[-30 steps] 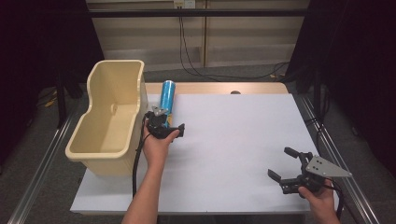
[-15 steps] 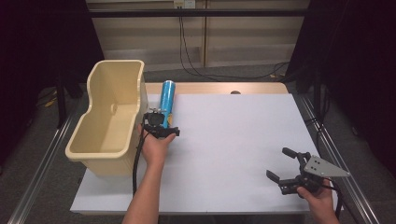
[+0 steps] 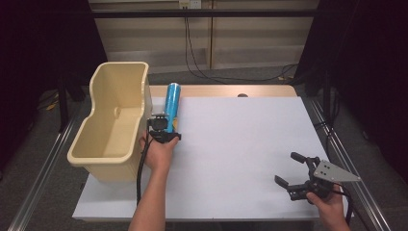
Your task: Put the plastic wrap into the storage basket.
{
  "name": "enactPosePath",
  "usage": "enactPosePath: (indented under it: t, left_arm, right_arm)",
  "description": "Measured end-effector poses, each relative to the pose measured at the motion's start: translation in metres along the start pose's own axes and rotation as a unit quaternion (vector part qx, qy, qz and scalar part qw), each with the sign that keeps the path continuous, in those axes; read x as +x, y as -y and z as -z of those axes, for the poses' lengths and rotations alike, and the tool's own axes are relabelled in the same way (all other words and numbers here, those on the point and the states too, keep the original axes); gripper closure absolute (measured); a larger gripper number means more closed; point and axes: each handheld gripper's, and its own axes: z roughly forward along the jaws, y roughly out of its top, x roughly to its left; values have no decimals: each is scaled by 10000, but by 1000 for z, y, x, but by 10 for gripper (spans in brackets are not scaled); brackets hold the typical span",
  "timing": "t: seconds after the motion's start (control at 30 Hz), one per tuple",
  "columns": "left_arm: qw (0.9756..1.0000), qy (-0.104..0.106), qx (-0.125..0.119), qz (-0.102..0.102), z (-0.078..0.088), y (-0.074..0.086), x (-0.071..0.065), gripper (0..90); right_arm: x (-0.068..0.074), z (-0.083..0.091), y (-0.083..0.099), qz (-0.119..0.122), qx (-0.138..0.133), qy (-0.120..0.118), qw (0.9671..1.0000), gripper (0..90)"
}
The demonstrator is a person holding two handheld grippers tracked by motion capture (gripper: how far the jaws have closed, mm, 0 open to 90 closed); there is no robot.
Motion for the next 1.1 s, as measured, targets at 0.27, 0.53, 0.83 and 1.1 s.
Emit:
enactPosePath:
  t: [0.27, 0.53, 0.83, 1.1]
  left_arm:
    - [9998, -197, -25, 92, 5, 6, -7, 319]
    - [9997, 31, 150, 163, 29, 33, -10, 321]
    - [9985, 363, 246, 328, 58, 70, -12, 321]
    - [9973, 455, 502, 295, 59, 59, -9, 287]
  right_arm:
    - [-1, 1, 1, -26, 30, -15, 10000, 13]
    - [-2, 0, 2, -42, 36, -55, 10000, 14]
    - [2, -2, 0, -8, 28, -113, 9999, 22]
    - [2, -5, 0, 8, 50, -166, 9998, 21]
